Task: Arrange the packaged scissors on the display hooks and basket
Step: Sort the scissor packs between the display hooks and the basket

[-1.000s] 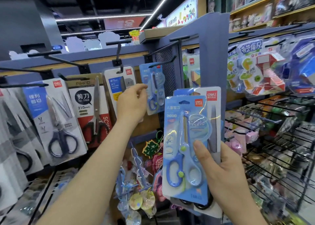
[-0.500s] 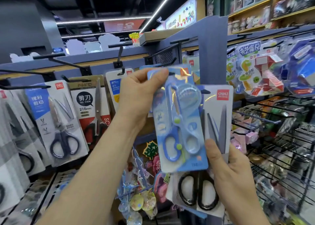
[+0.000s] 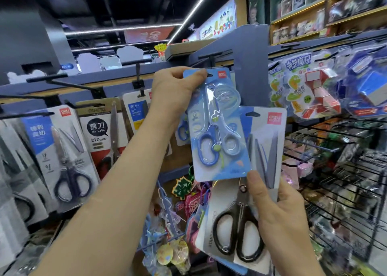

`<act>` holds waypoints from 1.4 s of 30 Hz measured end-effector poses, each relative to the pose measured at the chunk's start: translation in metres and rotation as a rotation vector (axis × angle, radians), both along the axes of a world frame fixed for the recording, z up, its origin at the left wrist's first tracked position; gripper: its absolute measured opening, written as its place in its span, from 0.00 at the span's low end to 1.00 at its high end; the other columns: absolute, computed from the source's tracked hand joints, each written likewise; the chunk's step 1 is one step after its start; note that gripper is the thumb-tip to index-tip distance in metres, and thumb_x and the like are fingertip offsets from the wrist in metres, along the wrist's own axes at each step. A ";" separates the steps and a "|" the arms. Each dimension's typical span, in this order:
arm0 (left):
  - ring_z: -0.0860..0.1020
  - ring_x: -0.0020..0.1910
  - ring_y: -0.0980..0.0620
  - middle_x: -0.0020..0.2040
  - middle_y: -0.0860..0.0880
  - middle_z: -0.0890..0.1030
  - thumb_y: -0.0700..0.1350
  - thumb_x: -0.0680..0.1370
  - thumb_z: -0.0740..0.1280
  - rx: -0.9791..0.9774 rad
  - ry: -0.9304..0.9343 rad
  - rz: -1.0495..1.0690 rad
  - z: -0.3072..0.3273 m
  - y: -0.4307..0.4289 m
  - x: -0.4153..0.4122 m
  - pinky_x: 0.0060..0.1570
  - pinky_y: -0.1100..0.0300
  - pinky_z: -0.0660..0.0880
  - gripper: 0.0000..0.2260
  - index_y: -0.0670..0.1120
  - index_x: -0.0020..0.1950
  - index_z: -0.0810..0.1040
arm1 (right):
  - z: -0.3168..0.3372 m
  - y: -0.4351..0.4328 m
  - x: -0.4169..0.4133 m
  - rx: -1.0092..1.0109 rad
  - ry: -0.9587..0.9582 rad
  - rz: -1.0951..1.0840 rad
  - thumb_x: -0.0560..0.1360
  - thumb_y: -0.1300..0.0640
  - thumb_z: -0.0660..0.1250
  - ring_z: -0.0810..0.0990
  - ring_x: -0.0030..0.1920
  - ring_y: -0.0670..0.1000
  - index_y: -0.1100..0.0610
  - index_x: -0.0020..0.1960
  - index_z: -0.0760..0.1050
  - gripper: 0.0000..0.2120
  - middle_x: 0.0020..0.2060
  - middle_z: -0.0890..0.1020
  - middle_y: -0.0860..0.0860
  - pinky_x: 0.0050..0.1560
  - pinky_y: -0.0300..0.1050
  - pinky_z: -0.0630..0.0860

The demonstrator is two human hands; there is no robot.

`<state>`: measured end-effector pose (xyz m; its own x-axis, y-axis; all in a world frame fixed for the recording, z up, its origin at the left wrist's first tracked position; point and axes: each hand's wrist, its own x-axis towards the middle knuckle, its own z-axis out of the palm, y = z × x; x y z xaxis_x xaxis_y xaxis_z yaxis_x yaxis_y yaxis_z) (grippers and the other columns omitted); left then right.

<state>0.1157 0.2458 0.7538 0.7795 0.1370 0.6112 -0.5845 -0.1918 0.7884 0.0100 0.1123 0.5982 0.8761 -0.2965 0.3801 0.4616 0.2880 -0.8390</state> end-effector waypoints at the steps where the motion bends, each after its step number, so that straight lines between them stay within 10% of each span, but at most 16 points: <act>1: 0.81 0.36 0.46 0.38 0.43 0.85 0.42 0.74 0.74 0.027 -0.012 0.005 0.002 0.000 -0.001 0.42 0.48 0.81 0.04 0.46 0.39 0.84 | 0.000 -0.001 0.001 0.012 -0.001 0.006 0.68 0.49 0.68 0.77 0.30 0.38 0.48 0.38 0.84 0.07 0.31 0.83 0.44 0.32 0.29 0.73; 10: 0.79 0.41 0.44 0.45 0.41 0.84 0.46 0.72 0.74 -0.144 0.249 -0.131 0.005 -0.005 0.002 0.54 0.42 0.78 0.04 0.46 0.41 0.84 | -0.002 0.003 0.007 0.026 0.027 0.065 0.67 0.50 0.71 0.83 0.39 0.48 0.48 0.42 0.85 0.06 0.40 0.87 0.56 0.41 0.40 0.80; 15: 0.77 0.36 0.47 0.42 0.44 0.81 0.48 0.77 0.68 -0.076 0.246 0.019 0.003 -0.012 0.005 0.41 0.52 0.76 0.08 0.44 0.44 0.79 | -0.005 0.008 0.012 0.014 0.044 0.054 0.66 0.51 0.71 0.81 0.35 0.48 0.60 0.41 0.82 0.12 0.37 0.85 0.59 0.36 0.38 0.78; 19: 0.83 0.50 0.45 0.56 0.44 0.82 0.48 0.79 0.68 -0.060 0.257 -0.036 -0.016 -0.001 0.000 0.49 0.45 0.82 0.16 0.51 0.65 0.69 | -0.008 0.009 0.012 -0.047 0.052 0.048 0.66 0.46 0.71 0.81 0.36 0.48 0.49 0.44 0.83 0.10 0.38 0.86 0.55 0.38 0.41 0.79; 22: 0.83 0.41 0.54 0.47 0.49 0.83 0.40 0.78 0.69 0.054 0.160 -0.151 -0.050 0.018 -0.027 0.36 0.61 0.78 0.20 0.58 0.65 0.68 | -0.010 0.006 0.013 -0.081 0.044 0.029 0.66 0.45 0.70 0.82 0.36 0.47 0.45 0.43 0.83 0.08 0.37 0.85 0.54 0.38 0.41 0.80; 27: 0.75 0.35 0.53 0.37 0.47 0.79 0.36 0.73 0.74 0.055 0.026 0.089 -0.081 0.043 -0.020 0.38 0.57 0.75 0.13 0.54 0.49 0.84 | -0.015 0.000 0.014 -0.182 0.021 -0.051 0.75 0.51 0.67 0.71 0.28 0.46 0.47 0.44 0.80 0.03 0.26 0.76 0.53 0.28 0.36 0.68; 32: 0.76 0.35 0.59 0.35 0.57 0.79 0.39 0.73 0.74 0.134 -0.053 0.358 -0.087 0.056 0.031 0.44 0.56 0.78 0.11 0.52 0.53 0.85 | -0.022 -0.006 0.014 -0.276 -0.021 -0.114 0.70 0.43 0.64 0.72 0.31 0.57 0.58 0.46 0.77 0.18 0.39 0.78 0.65 0.30 0.41 0.67; 42: 0.78 0.60 0.44 0.60 0.46 0.82 0.38 0.78 0.64 0.668 0.079 0.603 -0.085 0.056 0.077 0.60 0.50 0.75 0.18 0.50 0.67 0.78 | -0.025 -0.012 0.017 -0.308 -0.129 0.012 0.73 0.50 0.69 0.82 0.43 0.42 0.42 0.49 0.84 0.07 0.43 0.85 0.45 0.42 0.32 0.76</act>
